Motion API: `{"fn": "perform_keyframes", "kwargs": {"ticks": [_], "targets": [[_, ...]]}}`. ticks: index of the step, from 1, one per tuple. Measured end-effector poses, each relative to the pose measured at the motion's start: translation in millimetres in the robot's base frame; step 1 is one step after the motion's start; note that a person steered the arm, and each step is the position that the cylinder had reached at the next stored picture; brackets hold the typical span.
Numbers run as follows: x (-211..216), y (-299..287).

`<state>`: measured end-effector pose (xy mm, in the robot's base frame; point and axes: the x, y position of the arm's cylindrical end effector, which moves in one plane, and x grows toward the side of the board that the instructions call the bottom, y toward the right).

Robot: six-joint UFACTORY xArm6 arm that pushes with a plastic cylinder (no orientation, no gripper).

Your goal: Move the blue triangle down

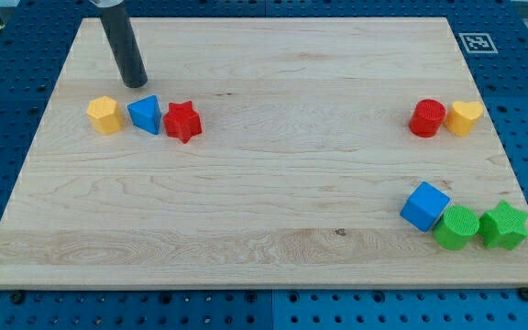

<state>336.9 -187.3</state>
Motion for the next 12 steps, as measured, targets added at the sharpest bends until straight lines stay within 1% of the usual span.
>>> {"fn": "perform_keyframes", "kwargs": {"ticks": [1,4,7,9,10,11,12], "targets": [[12,0],[77,1],[80,4],[80,56],[88,70],[110,90],[129,94]]}}
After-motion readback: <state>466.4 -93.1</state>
